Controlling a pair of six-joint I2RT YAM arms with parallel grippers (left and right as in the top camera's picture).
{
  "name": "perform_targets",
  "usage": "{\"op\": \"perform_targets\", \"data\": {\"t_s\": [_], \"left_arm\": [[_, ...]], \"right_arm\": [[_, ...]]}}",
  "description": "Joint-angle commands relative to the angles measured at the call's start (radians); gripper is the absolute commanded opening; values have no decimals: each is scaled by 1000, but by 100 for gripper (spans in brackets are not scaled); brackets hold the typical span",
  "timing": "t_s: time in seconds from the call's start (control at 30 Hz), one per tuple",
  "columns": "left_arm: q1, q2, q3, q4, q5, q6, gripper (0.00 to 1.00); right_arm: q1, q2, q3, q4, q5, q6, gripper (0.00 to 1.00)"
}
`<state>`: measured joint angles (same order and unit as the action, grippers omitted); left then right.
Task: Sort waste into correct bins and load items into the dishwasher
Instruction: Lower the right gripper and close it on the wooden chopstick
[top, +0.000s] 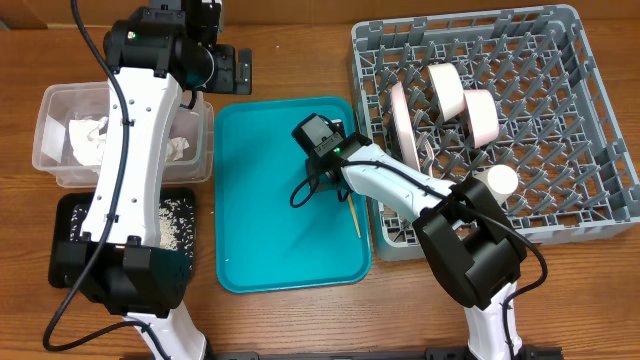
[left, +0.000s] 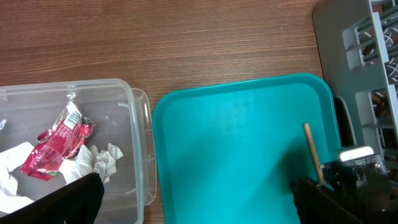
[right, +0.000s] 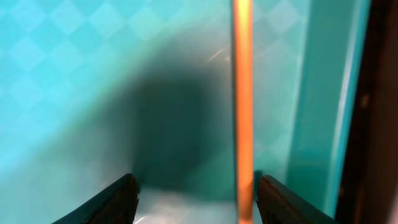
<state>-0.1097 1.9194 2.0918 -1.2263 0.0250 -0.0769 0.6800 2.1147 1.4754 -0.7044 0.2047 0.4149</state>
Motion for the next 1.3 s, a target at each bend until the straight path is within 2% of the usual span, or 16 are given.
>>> {"op": "perform_targets", "data": {"t_s": [0.0, 0.3, 0.33, 0.43, 0.5, 0.83, 1.0, 1.27], "left_arm": [[-2, 7, -3, 0, -6, -17, 100], [-2, 7, -3, 1, -6, -17, 100], [-2, 7, -3, 1, -6, -17, 100], [-2, 7, -3, 1, -6, -17, 100], [-2, 7, -3, 1, -6, -17, 100], [-2, 7, -3, 1, -6, -17, 100], [-2, 7, -3, 1, -6, -17, 100], [-2, 7, -3, 1, -6, -17, 100]], "right_arm": [[6, 22, 19, 2, -54, 4, 64], [6, 21, 19, 1, -76, 3, 65], [6, 21, 19, 0, -76, 3, 60], [6, 21, 19, 0, -76, 3, 32], [6, 21, 19, 0, -76, 3, 24], [6, 21, 19, 0, -76, 3, 23], [6, 21, 19, 0, -80, 4, 4], [6, 21, 19, -1, -138, 3, 4]]}}
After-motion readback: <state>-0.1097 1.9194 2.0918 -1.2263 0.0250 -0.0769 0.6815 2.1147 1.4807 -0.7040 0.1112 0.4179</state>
